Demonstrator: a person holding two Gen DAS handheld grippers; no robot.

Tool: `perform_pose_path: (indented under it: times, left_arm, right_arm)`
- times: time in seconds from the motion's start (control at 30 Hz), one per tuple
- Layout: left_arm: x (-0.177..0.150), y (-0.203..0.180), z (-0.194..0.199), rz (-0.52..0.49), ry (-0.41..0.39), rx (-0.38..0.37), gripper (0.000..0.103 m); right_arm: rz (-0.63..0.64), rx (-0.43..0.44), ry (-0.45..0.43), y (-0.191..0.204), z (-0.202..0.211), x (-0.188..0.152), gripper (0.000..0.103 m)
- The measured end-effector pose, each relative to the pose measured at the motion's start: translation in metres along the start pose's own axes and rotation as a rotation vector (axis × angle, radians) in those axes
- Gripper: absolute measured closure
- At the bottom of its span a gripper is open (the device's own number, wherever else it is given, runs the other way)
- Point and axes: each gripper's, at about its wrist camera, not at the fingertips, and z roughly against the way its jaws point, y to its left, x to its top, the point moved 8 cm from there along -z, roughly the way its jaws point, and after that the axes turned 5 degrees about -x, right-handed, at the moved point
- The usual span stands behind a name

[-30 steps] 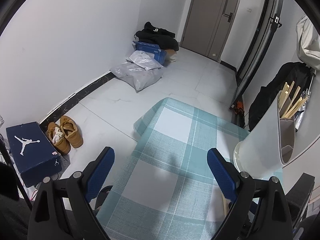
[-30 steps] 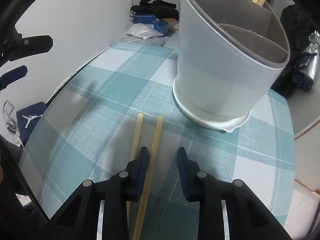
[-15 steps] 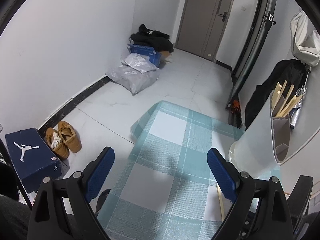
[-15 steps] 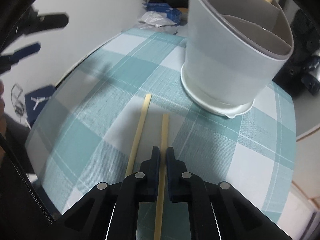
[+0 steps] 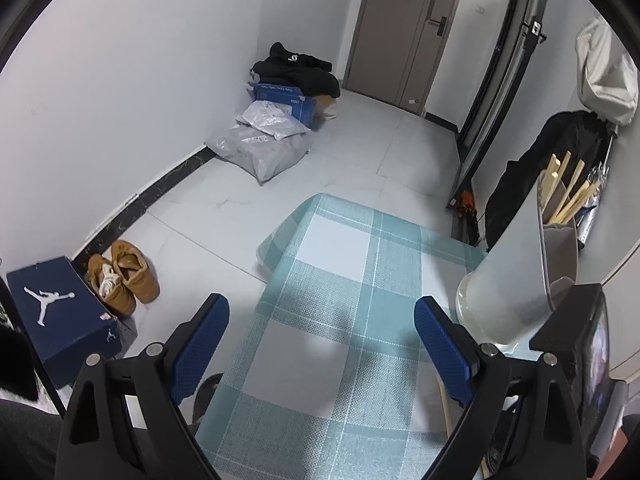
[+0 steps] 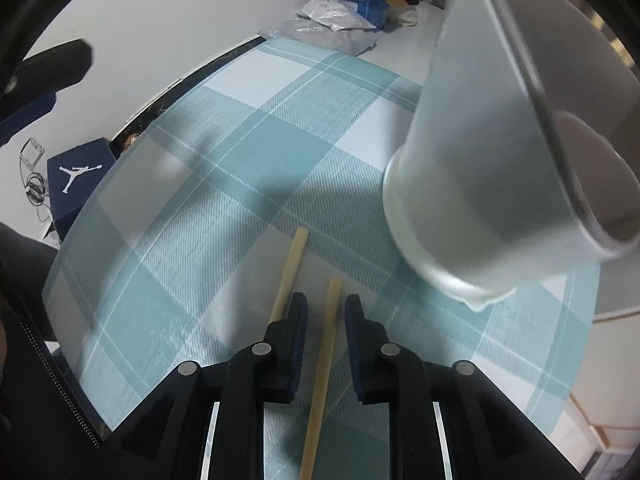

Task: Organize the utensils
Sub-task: 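Lift the chopstick with the right gripper while the left gripper grasps the last chopstick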

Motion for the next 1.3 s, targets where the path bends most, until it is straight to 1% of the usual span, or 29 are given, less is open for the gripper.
perform_pose_path:
  times: [0.07,0.17,0.3,0.33,0.43,0.47,0.53,0.6,0.67,0.83,0.9,0.97,1.03,1.07,1.1,1.2,1.23,1.3]
  left_arm:
    - [0.000,0.005,-0.002,0.028,0.011,-0.005,0.011]
    - [-0.004,0.009,-0.008,0.056,0.037,-0.016,0.011]
    - [-0.008,0.008,-0.013,0.033,0.045,0.037,0.011]
    - [-0.009,0.005,-0.015,0.023,0.055,0.042,0.011]
    - [-0.015,-0.004,-0.021,0.007,0.087,0.018,0.011]
    - [-0.017,-0.005,-0.023,0.001,0.099,0.013,0.011]
    - [-0.024,-0.012,-0.032,-0.013,0.139,0.007,0.011]
    - [-0.032,-0.018,-0.039,-0.020,0.184,-0.015,0.011]
    - [-0.040,-0.026,-0.044,-0.019,0.225,-0.053,0.011]
    - [-0.054,-0.043,-0.050,-0.032,0.286,-0.107,0.012]
    - [-0.059,-0.050,-0.054,-0.044,0.316,-0.124,0.017]
    - [-0.063,-0.056,-0.056,-0.055,0.341,-0.130,0.022]
    - [-0.069,-0.064,-0.060,-0.067,0.368,-0.132,0.024]
    - [-0.070,-0.066,-0.061,-0.071,0.376,-0.127,0.026]
    - [-0.071,-0.067,-0.062,-0.072,0.383,-0.124,0.029]
    - [-0.070,-0.073,-0.064,-0.093,0.384,-0.107,0.031]
    - [-0.070,-0.076,-0.065,-0.109,0.386,-0.097,0.031]
    - [-0.070,-0.081,-0.066,-0.130,0.386,-0.089,0.041]
  right_arm:
    - [-0.013,0.012,0.002,0.000,0.001,0.001,0.085]
    - [-0.037,0.033,-0.002,0.001,0.003,-0.003,0.097]
    - [-0.088,0.064,-0.041,-0.004,0.011,-0.002,0.097]
    - [-0.110,0.075,-0.066,-0.008,0.017,-0.001,0.097]
    - [-0.190,0.117,-0.143,-0.020,0.040,0.000,0.097]
    - [-0.223,0.131,-0.182,-0.027,0.051,0.000,0.097]
    - [-0.285,0.167,-0.265,-0.039,0.070,0.001,0.097]
    - [-0.334,0.180,-0.327,-0.051,0.084,0.001,0.097]
    - [-0.393,0.200,-0.409,-0.066,0.104,-0.005,0.097]
    - [-0.484,0.222,-0.530,-0.092,0.133,-0.024,0.097]
    - [-0.534,0.234,-0.574,-0.102,0.140,-0.029,0.097]
    - [-0.576,0.244,-0.596,-0.110,0.142,-0.039,0.097]
    - [-0.612,0.252,-0.607,-0.122,0.146,-0.049,0.097]
    - [-0.631,0.258,-0.612,-0.126,0.146,-0.054,0.097]
    - [-0.642,0.264,-0.615,-0.134,0.146,-0.045,0.097]
    - [-0.674,0.283,-0.623,-0.145,0.146,-0.053,0.097]
    - [-0.676,0.276,-0.627,-0.148,0.146,-0.054,0.097]
    - [-0.674,0.278,-0.641,-0.151,0.149,-0.057,0.097]
